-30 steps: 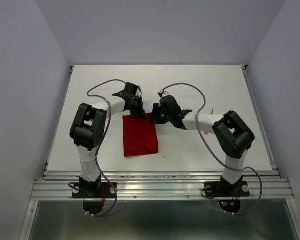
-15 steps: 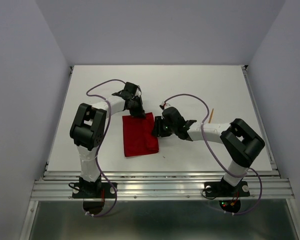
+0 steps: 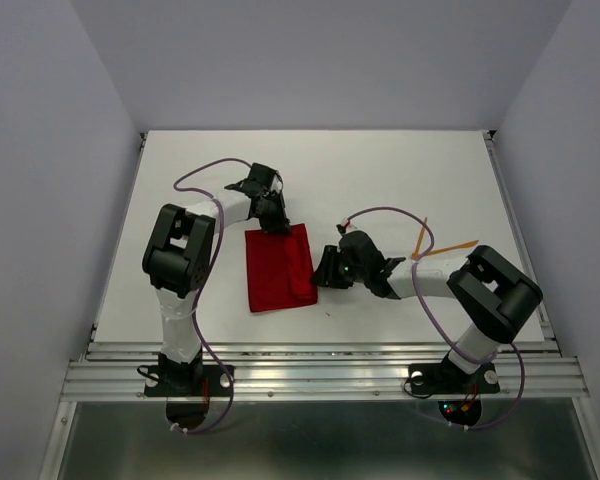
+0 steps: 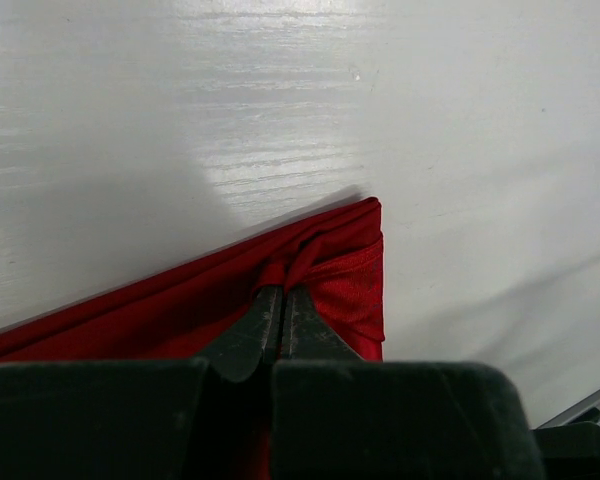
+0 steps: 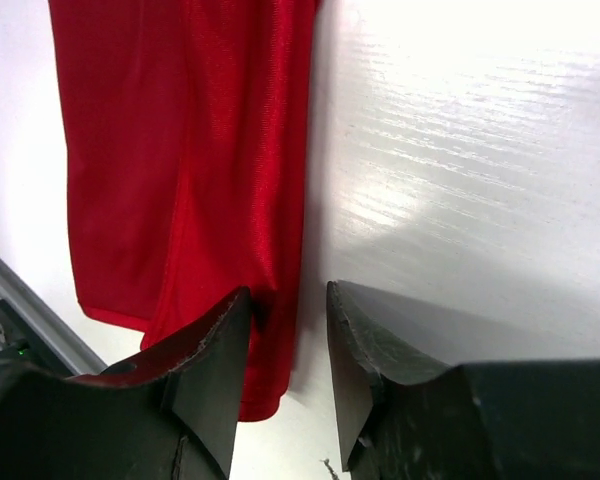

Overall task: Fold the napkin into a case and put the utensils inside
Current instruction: Smooth out the 2/3-rectangle-folded napkin at the center of the board.

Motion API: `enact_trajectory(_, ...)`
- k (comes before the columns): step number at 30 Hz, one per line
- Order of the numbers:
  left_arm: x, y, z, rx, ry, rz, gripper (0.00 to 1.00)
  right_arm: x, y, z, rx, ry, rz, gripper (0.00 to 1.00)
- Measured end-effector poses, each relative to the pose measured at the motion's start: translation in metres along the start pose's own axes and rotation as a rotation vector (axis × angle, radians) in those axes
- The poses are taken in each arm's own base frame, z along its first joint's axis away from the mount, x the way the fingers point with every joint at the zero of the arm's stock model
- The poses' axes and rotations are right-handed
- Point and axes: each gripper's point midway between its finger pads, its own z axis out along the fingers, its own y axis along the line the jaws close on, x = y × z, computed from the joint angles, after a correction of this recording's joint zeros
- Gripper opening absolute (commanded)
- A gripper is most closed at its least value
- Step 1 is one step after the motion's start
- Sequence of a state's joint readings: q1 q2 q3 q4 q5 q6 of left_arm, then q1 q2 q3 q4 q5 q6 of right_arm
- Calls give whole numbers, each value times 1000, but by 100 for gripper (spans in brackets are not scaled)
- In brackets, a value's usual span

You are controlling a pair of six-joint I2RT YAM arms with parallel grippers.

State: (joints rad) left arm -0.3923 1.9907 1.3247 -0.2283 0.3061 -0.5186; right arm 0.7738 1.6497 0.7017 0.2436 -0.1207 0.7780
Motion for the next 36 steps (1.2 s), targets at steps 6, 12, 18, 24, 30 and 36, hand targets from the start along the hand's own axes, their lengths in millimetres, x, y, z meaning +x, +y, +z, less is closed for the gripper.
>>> enact_trajectory(6,-1,-1,2,5,4,-7,0,4,6,2,-51,2,49,34)
enact_trajectory(12,-1,-1,2,7,3,-12,0,7,9,8,-77,14,60,8)
enact_trajectory(18,-2,-2,2,8,0,-16,0,6,8,9,-72,4,56,1)
enact_trajectory(24,-2,-2,2,8,-1,-20,0,2,1,10,-31,-13,32,1)
enact_trajectory(30,-8,-5,-1,8,-8,-19,0,-5,2,10,-11,-13,-19,46)
enact_trajectory(36,-18,-11,-8,7,-20,-7,0,-15,13,7,-16,-12,-85,47)
